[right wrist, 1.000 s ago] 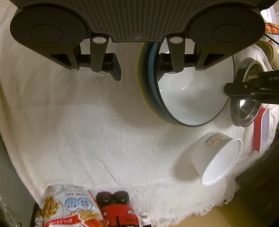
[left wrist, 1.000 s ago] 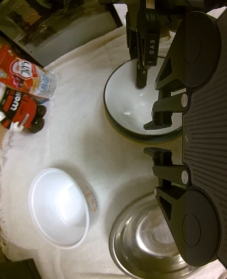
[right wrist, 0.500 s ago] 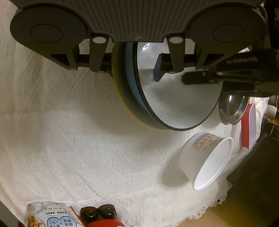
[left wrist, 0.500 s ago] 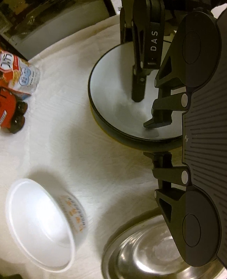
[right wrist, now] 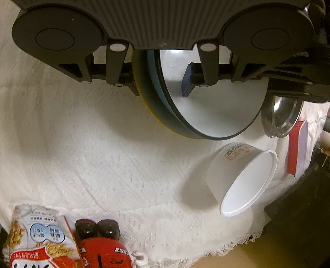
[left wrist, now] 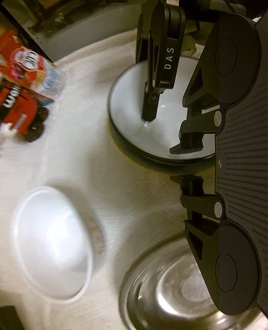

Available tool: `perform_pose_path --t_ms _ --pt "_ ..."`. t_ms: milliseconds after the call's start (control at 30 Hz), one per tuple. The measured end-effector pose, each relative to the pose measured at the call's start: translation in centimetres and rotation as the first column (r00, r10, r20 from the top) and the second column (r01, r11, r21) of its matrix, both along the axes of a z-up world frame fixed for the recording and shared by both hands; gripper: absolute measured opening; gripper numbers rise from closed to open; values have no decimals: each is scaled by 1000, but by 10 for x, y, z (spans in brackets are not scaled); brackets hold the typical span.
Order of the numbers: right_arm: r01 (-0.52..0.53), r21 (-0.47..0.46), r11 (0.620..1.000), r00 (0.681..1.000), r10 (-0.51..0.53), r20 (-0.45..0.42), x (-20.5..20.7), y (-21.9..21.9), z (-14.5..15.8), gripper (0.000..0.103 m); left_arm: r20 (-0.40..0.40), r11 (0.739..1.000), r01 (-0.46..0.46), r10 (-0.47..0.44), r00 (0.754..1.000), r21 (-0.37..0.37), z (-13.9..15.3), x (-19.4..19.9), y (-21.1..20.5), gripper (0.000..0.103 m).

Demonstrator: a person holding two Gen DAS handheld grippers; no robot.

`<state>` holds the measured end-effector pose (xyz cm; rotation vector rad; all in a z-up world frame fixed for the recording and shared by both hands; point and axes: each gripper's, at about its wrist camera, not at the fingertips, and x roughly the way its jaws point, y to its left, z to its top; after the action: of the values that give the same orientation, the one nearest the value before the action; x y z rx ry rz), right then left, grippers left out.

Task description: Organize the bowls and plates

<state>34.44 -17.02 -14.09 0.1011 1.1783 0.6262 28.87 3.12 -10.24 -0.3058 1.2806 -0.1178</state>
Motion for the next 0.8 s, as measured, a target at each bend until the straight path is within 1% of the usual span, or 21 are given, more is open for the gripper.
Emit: perform_pose_path --t_ms 100,200,300,400,467,567,667,733,800 --pt "5 -19 1000 999 -4 37 -1 -7 13 44 69 1000 -12 12 998 -13 24 -4 11 22" --pt "12 -28 1000 995 -9 101 -3 -14 36 44 127 997 -30 38 991 -64 48 -9 30 22" --pt "0 -29 1000 990 4 141 -3 -16 58 46 195 993 -75 92 976 -92 68 -9 57 23" --pt "-1 -27 1000 981 6 196 1 -12 84 47 259 984 -159 173 950 -74 80 -9 86 23" --pt "1 -17 1000 978 3 210 7 -9 97 52 276 974 -216 226 934 -66 82 -2 103 23" --pt "3 -35 999 979 5 206 19 5 109 52 292 954 -298 296 909 -38 79 10 129 23" --pt "-15 -65 998 978 28 205 27 27 118 52 259 927 -375 367 893 -20 68 25 150 23" --pt "-35 -83 996 977 51 209 33 46 122 52 243 918 -395 386 890 -13 59 33 158 23" --pt "-55 -80 995 978 70 195 41 64 123 53 224 913 -409 398 890 0 49 44 161 23"
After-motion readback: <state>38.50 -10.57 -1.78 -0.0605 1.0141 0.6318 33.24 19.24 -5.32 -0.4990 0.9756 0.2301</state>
